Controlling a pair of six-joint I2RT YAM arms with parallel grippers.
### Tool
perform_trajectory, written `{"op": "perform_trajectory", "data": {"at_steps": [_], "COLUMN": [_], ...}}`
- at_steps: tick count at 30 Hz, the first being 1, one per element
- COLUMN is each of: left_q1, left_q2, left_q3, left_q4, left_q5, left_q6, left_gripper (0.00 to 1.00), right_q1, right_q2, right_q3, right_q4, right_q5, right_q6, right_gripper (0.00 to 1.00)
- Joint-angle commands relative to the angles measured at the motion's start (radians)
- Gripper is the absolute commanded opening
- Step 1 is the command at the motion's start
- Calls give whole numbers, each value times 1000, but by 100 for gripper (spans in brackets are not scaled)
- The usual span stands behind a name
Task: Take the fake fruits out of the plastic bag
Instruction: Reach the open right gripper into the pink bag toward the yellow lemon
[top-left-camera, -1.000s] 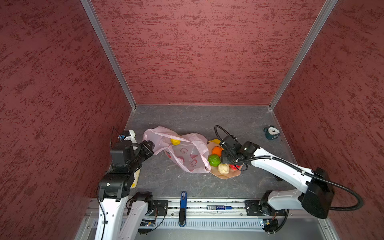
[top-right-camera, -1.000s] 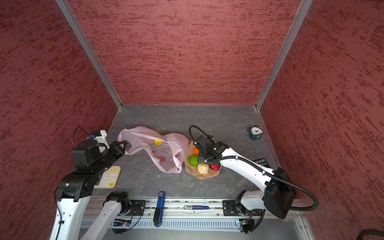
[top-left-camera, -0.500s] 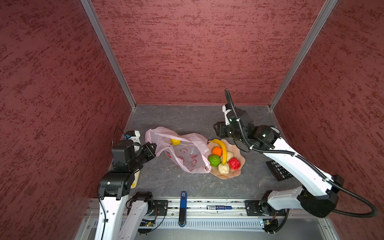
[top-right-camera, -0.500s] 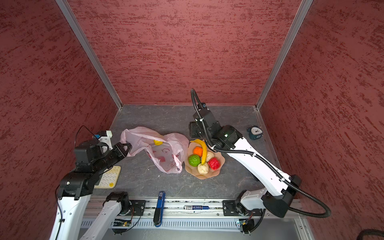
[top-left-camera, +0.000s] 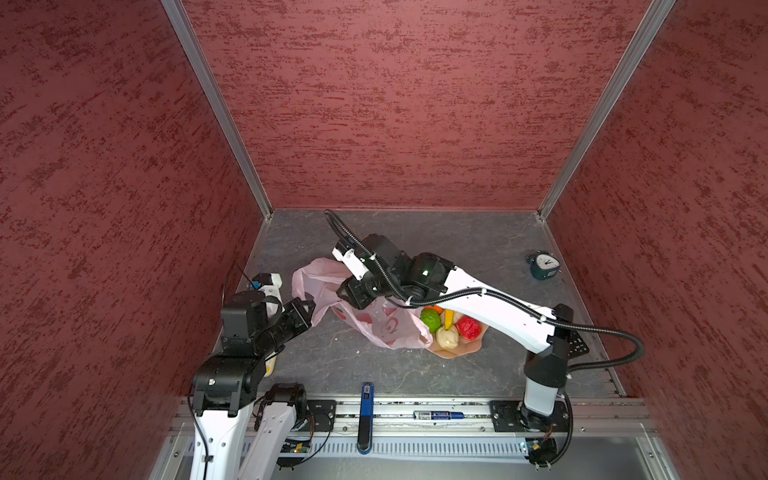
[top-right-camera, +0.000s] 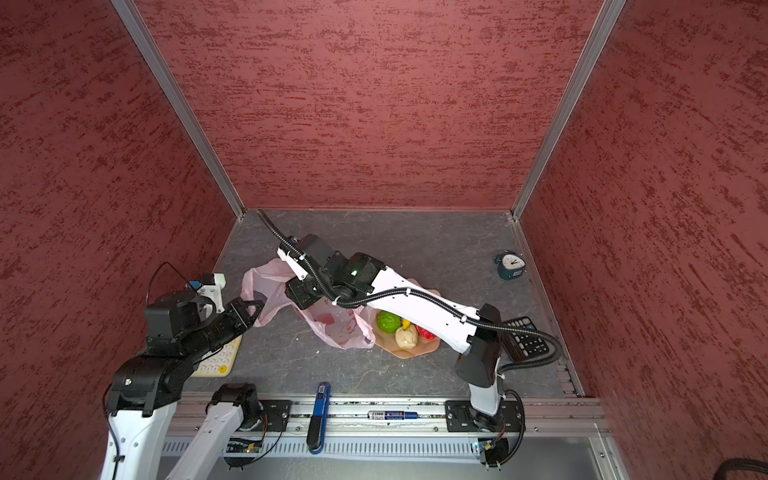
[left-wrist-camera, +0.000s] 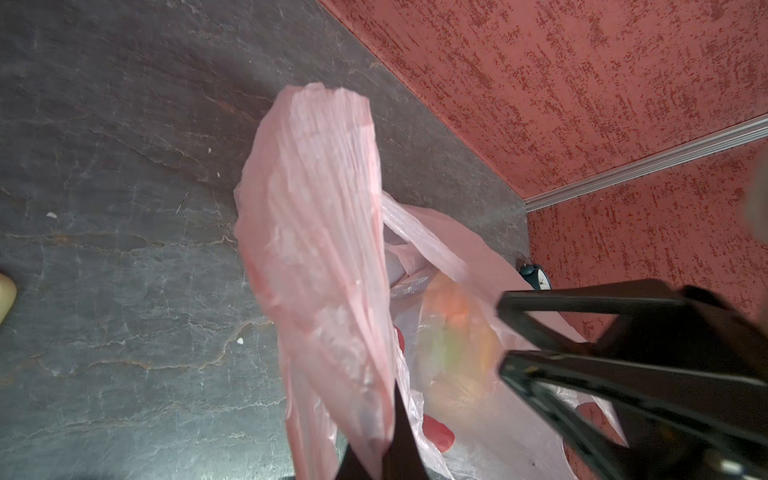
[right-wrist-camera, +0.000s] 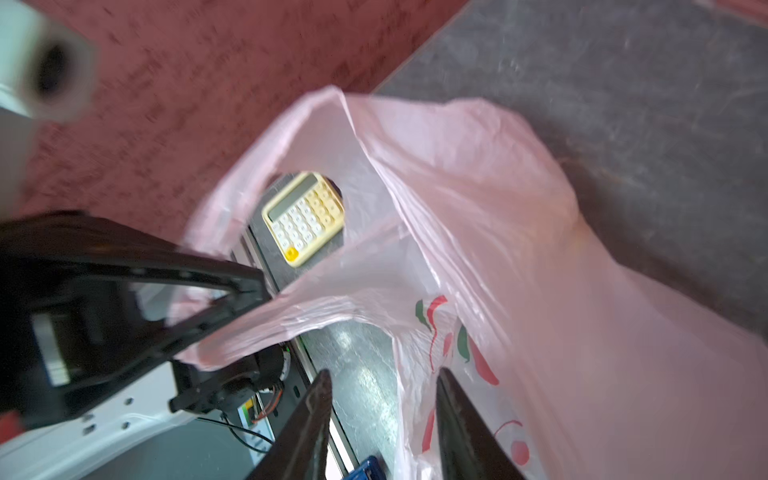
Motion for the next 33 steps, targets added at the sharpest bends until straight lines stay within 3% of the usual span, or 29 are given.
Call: {"op": "perform_trajectory", "data": {"at_steps": [1, 12, 15, 20, 23, 28, 33], "left_q1": [6, 6, 6, 6, 6, 6, 5], "left_q2": [-11, -32, -44, -58, -58, -55, -76], "left_q3": [-2, 63, 83, 81, 83, 85, 54], "left_q4": [-89, -365, -438, -465, -464, -478, -482], "left_q5": [24, 88, 59, 44, 24, 4, 0], "left_q6": [-19, -36, -47, -82, -94, -107, -126], "left_gripper": [0, 0, 0, 0, 0, 0, 0], "right_q1": [7, 15, 12, 11, 11, 10, 3], "right_q2": [-23, 11, 49, 106, 134, 156, 173], "right_q3": [-63, -252, -250, -266, -282, -341, -385], "right_q4": [-34, 90, 170, 298, 266, 214, 264], "right_q5": [-5, 198, 169, -107, -185, -167, -87], "right_q6": [23, 116, 119, 64, 0, -97, -87], "right_gripper": [42, 39, 40, 50, 53, 59, 67]}}
